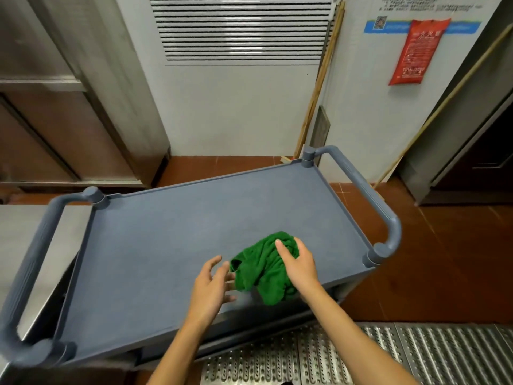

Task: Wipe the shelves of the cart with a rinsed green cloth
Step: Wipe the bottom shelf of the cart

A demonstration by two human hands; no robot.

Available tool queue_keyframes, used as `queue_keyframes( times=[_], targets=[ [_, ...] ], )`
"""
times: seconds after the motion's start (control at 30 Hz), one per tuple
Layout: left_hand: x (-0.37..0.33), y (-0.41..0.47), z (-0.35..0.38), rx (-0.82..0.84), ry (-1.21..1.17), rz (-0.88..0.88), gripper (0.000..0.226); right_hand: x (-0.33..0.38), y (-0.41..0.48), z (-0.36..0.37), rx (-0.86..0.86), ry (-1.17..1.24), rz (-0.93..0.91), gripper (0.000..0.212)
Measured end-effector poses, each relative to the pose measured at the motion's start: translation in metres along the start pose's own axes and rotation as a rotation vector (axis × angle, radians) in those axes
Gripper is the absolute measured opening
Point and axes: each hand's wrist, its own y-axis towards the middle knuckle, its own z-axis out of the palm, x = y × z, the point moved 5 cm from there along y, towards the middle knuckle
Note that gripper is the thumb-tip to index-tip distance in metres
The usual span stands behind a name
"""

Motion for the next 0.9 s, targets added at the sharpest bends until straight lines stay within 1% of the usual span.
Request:
queue_keyframes(
  times=[0.07, 0.17, 0.23, 0.33, 0.4, 0.43, 0.5, 0.53, 0.6, 0.63, 0.7, 0.77, 0.83, 0.9],
  targets=[
    [0.017, 0.006, -0.016, -0.007, 0.107, 0.030, 0.021, -0.018, 0.014, -0.008, 0.008, -0.059, 0.019, 0.022],
    [0.034, 0.014, -0.049, -0.046, 0.481, 0.152, 0.019, -0.036, 0.031, -0.028, -0.004, -0.160, 0.026, 0.032],
    [0.046, 0.014, -0.072, -0.073, 0.694, 0.203, 0.016, -0.045, 0.042, -0.045, -0.014, -0.271, 0.028, 0.039],
    [0.072, 0.014, -0.106, -0.120, 0.951, 0.223, 0.010, -0.059, 0.061, -0.063, -0.010, -0.582, 0.034, 0.057],
    [0.090, 0.012, -0.129, -0.164, 1.090, 0.242, 0.002, -0.063, 0.066, -0.067, -0.021, -0.782, 0.062, 0.059],
    [0.097, 0.011, -0.139, -0.192, 1.138, 0.256, 0.007, -0.064, 0.065, -0.066, -0.019, -0.861, 0.070, 0.059],
    [0.109, 0.012, -0.161, -0.287, 1.197, 0.283, 0.022, -0.068, 0.058, -0.059, 0.019, -0.957, 0.084, 0.066],
    [0.112, 0.013, -0.171, -0.369, 1.212, 0.291, 0.026, -0.070, 0.052, -0.053, 0.039, -0.989, 0.094, 0.073],
    [0.112, 0.017, -0.193, -0.516, 1.200, 0.262, 0.031, -0.080, 0.043, -0.041, 0.064, -1.048, 0.114, 0.088],
    [0.109, 0.020, -0.204, -0.554, 1.184, 0.232, 0.035, -0.084, 0.039, -0.036, 0.067, -1.080, 0.116, 0.094],
    [0.105, 0.030, -0.230, -0.581, 1.172, 0.160, 0.048, -0.091, 0.036, -0.031, 0.064, -1.131, 0.107, 0.100],
    [0.100, 0.040, -0.252, -0.575, 1.166, 0.085, 0.057, -0.093, 0.038, -0.031, 0.063, -1.151, 0.104, 0.098],
    [0.101, 0.049, -0.267, -0.580, 1.177, 0.065, 0.062, -0.093, 0.041, -0.033, 0.065, -1.163, 0.094, 0.094],
    [0.107, 0.054, -0.271, -0.540, 1.218, 0.072, 0.072, -0.092, 0.047, -0.034, 0.066, -1.151, 0.087, 0.090]
  ],
)
